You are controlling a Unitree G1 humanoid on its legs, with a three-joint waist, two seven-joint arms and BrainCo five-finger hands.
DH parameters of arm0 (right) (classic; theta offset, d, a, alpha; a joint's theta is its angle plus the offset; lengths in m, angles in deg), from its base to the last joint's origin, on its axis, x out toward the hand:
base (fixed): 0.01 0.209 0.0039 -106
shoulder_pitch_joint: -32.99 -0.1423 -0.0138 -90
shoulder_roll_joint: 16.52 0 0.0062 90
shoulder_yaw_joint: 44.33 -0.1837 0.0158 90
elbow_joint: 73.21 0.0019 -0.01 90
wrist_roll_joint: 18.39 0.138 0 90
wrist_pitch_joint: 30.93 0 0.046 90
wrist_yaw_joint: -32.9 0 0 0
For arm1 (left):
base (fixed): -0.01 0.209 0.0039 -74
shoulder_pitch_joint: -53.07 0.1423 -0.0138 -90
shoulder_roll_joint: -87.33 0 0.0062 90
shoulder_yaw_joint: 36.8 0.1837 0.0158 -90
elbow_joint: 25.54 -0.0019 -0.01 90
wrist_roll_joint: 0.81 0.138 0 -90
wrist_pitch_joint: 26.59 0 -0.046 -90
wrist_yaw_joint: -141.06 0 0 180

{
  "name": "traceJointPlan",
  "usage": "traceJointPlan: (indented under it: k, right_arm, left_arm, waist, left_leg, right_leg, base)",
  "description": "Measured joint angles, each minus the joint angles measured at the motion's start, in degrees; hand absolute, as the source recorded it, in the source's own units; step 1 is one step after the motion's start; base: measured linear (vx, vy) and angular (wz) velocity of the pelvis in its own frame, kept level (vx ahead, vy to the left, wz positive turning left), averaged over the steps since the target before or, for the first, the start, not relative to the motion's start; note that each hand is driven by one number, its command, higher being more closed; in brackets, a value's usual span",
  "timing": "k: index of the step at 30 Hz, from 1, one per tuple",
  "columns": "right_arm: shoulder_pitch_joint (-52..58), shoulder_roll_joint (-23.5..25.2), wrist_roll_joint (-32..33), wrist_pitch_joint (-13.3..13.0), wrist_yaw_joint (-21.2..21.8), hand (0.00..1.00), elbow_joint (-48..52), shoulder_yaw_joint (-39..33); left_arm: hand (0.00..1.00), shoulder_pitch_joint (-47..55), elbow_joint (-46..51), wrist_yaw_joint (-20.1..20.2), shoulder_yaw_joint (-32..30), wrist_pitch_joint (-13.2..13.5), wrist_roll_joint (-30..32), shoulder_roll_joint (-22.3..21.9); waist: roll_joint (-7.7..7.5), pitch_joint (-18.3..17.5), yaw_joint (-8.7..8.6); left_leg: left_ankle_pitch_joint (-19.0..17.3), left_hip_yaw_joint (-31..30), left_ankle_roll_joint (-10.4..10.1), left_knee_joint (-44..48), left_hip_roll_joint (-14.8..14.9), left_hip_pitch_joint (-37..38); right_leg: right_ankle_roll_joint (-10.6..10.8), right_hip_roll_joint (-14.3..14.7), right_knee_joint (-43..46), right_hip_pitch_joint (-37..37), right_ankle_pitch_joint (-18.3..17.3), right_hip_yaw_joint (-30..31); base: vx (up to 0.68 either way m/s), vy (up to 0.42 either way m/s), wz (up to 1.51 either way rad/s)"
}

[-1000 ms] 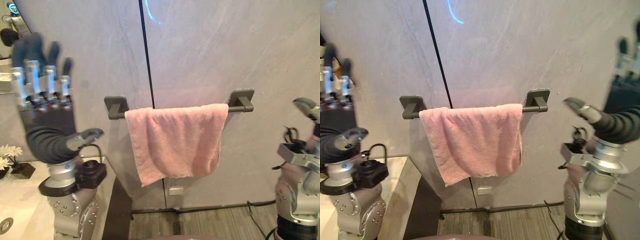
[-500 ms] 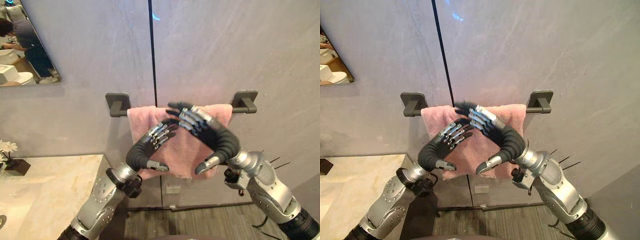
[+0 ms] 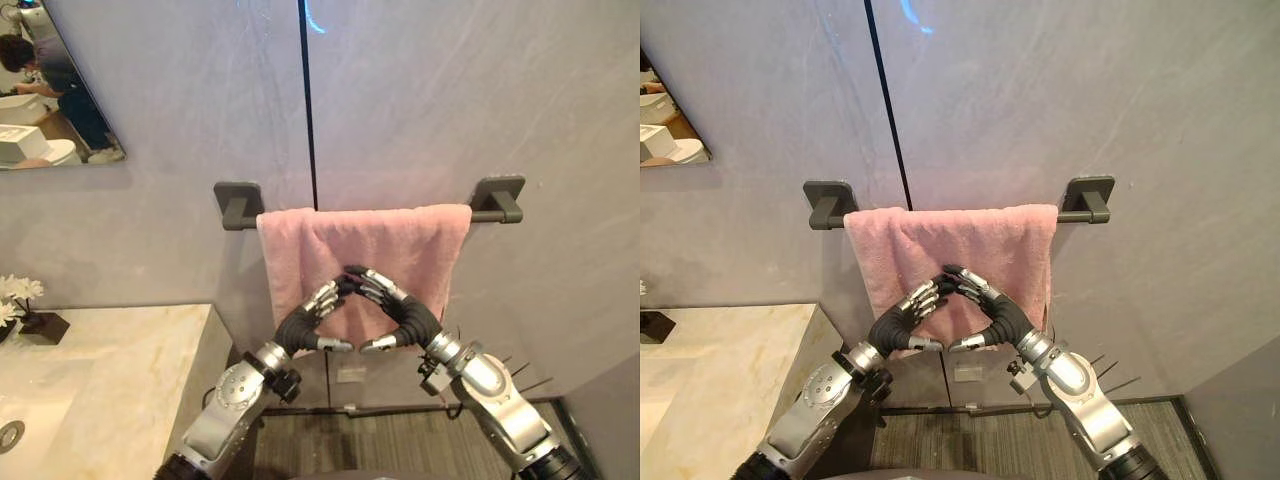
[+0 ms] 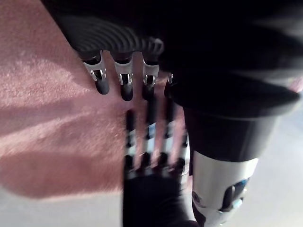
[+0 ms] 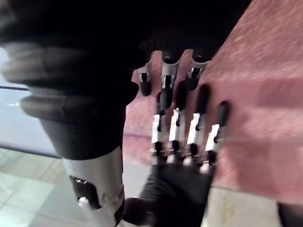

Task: Organize washtable

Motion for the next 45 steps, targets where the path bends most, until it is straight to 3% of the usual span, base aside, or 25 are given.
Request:
traceJointPlan:
  k: [2, 6, 17, 33, 45]
  right_arm:
    - [1.43, 3.47, -4.94, 0.15, -3.04, 0.0, -2.76, -3.68]
    - [2.03, 5.99, -10.5, 0.12, -7.25, 0.0, -2.8, -7.95]
    - [6.82, 12.76, -12.42, 0.03, -9.52, 0.0, -2.75, -20.03]
    - [16.13, 21.03, -11.92, -0.02, -10.46, 0.0, 0.28, -31.33]
    - [22.26, 23.7, -8.72, -0.89, -12.83, 0.0, 3.95, -33.81]
  left_arm:
    - [0.0, -0.12, -1.81, -3.18, -2.82, 1.1, 4.17, -2.85]
    - [0.0, -0.17, -4.72, -7.47, -4.1, 1.39, 10.29, -4.46]
    - [0.0, 1.95, -5.36, -12.96, -16.02, 1.72, 15.36, -7.78]
    - [0.0, 10.33, -4.5, -14.0, -23.73, 1.67, 15.5, -12.79]
    - [0.0, 16.87, -4.52, -12.72, -25.52, 0.78, 16.51, -15.97]
  waist:
    - [0.17, 0.09, -0.21]
    - [0.04, 0.23, -0.32]
    - [-0.71, 0.68, -0.32]
    - [-1.21, 1.0, -0.38]
    - [-1.24, 0.82, -0.24]
  left_leg:
    - [0.22, -0.26, 0.29, -0.06, -0.18, -0.32]
    - [0.24, -0.39, 0.31, -0.14, -0.23, -0.37]
    - [0.86, -0.81, 0.3, -1.29, -0.2, -1.01]
    - [0.5, -0.9, 0.39, -1.28, -0.03, -1.73]
    - [-1.11, -0.03, 0.52, 0.75, 0.06, -2.88]
  right_leg:
    - [0.04, -0.2, -0.08, 0.02, -0.02, -0.22]
    - [0.05, -0.25, -0.27, -0.05, -0.03, -0.38]
    - [0.09, -0.29, -0.74, -0.91, -0.04, -0.94]
    - [0.19, -0.45, -1.65, -1.06, -0.06, -1.22]
    - [0.53, -0.79, -0.5, -1.01, -0.99, -1.33]
  base:
    - [-0.01, -0.023, 0.05]
    - [-0.01, -0.014, 0.01]
    - [-0.02, -0.028, 0.03]
    - [-0.02, -0.033, 0.01]
    - [-0.02, -0.028, 0.0]
